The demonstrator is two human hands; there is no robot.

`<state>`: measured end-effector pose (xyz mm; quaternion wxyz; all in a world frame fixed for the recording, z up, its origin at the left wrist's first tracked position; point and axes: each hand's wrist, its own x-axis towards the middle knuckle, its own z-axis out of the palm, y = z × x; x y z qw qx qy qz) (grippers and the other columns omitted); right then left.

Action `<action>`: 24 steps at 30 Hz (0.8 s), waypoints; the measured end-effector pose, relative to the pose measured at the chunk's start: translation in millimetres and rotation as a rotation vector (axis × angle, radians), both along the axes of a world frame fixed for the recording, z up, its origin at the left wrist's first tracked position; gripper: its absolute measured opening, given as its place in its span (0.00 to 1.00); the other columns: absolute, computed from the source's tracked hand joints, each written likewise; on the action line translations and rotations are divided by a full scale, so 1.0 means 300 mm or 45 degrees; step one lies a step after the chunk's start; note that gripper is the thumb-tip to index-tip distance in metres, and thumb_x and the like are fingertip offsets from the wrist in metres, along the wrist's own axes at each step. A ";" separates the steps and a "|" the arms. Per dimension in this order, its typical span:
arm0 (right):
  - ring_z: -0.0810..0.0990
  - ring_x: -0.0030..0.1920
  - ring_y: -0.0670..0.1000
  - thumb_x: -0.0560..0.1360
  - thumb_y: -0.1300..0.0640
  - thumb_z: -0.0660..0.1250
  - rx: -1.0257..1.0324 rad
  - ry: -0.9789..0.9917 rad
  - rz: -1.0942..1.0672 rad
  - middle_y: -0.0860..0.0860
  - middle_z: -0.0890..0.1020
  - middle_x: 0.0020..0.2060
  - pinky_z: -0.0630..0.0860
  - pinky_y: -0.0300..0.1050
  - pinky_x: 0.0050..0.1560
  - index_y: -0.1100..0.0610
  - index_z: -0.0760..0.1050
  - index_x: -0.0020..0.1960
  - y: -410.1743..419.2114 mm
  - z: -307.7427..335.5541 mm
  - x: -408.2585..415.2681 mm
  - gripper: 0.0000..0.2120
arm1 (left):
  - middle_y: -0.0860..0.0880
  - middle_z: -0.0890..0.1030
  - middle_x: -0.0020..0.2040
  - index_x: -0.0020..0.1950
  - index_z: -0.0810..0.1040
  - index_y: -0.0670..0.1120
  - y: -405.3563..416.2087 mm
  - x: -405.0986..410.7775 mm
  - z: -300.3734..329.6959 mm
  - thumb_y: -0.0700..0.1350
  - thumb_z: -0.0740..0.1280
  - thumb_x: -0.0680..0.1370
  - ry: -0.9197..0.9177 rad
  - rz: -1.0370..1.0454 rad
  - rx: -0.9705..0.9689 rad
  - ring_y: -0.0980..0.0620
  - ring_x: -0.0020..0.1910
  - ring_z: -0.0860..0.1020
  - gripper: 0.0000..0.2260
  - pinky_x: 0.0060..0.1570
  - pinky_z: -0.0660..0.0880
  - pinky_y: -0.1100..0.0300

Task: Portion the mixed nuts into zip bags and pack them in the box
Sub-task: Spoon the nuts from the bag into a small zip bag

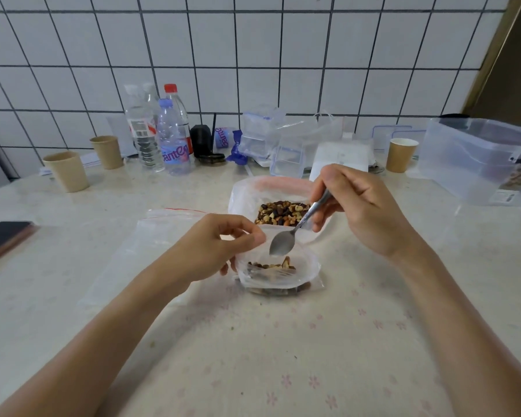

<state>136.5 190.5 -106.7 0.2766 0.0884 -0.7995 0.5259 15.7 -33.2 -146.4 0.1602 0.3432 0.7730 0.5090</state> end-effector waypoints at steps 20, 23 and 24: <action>0.84 0.32 0.54 0.84 0.49 0.60 -0.857 -0.282 -0.468 0.53 0.82 0.29 0.80 0.46 0.29 0.60 0.81 0.46 0.086 -0.096 -0.093 0.18 | 0.52 0.80 0.52 0.57 0.77 0.46 0.047 -0.114 0.028 0.67 0.69 0.75 0.224 0.610 -0.164 0.49 0.52 0.81 0.25 0.46 0.74 0.56; 0.85 0.34 0.53 0.84 0.48 0.61 -0.839 -0.236 -0.444 0.53 0.82 0.31 0.81 0.46 0.30 0.59 0.81 0.46 0.083 -0.088 -0.089 0.18 | 0.50 0.77 0.56 0.65 0.74 0.44 0.087 -0.129 0.039 0.69 0.65 0.77 0.286 0.571 -0.348 0.49 0.54 0.77 0.31 0.54 0.75 0.53; 0.85 0.35 0.53 0.83 0.48 0.62 -0.831 -0.220 -0.438 0.53 0.82 0.31 0.81 0.46 0.31 0.59 0.81 0.46 0.080 -0.086 -0.087 0.17 | 0.49 0.79 0.55 0.62 0.75 0.43 0.105 -0.134 0.035 0.69 0.65 0.77 0.257 0.544 -0.380 0.47 0.52 0.79 0.30 0.54 0.78 0.50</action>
